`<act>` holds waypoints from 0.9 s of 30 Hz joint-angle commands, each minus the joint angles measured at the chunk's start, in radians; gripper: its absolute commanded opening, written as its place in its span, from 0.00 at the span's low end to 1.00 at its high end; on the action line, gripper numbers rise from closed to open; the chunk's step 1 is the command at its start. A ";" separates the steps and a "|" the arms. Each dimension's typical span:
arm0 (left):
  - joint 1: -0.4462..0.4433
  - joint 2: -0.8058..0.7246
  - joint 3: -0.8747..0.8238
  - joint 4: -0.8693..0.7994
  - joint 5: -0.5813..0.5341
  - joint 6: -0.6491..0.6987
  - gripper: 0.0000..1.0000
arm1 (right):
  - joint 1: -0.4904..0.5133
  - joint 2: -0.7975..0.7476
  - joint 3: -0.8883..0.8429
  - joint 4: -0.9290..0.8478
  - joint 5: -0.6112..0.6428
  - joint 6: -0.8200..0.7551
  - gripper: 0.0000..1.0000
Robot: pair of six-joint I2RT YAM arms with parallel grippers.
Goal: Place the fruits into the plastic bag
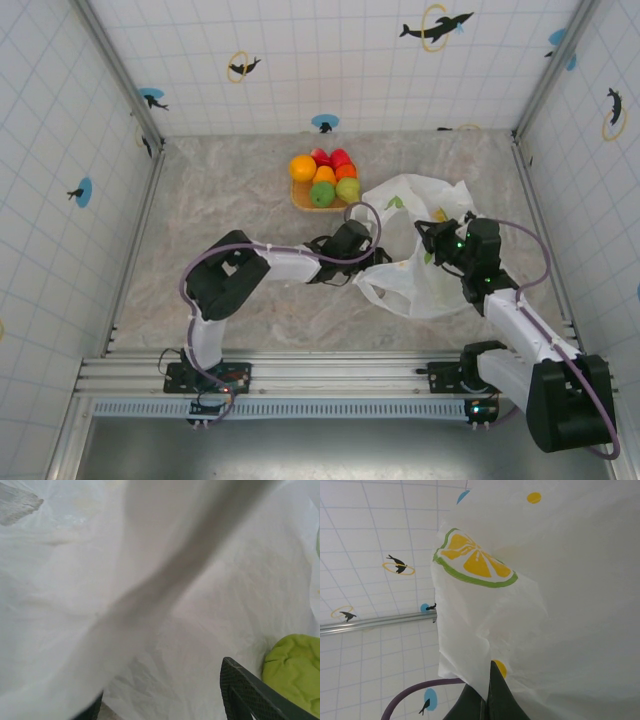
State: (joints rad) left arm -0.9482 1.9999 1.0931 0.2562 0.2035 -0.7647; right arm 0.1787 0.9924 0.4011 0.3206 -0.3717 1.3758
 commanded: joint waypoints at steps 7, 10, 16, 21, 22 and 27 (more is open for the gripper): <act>-0.008 0.092 0.068 0.041 0.040 -0.032 0.40 | -0.015 -0.007 -0.038 0.073 -0.004 0.012 0.00; -0.006 0.110 0.092 0.052 0.027 -0.030 0.27 | -0.021 -0.010 -0.039 0.072 -0.004 0.012 0.00; -0.002 0.132 0.137 0.054 0.016 -0.012 0.09 | -0.034 -0.018 -0.042 0.073 -0.041 0.010 0.00; -0.003 0.108 0.142 0.034 0.000 0.078 0.06 | -0.036 -0.019 0.002 -0.007 -0.046 -0.076 0.00; -0.004 0.095 0.137 0.024 -0.016 0.115 0.08 | -0.036 -0.020 0.011 -0.026 -0.048 -0.092 0.00; -0.004 0.008 0.078 -0.030 -0.133 0.314 0.32 | -0.042 -0.024 0.023 -0.044 -0.060 -0.118 0.00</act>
State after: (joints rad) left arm -0.9482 2.0869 1.1946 0.2760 0.1574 -0.5976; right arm 0.1452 0.9871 0.3824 0.2966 -0.4183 1.2995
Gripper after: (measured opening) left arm 0.303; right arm 0.041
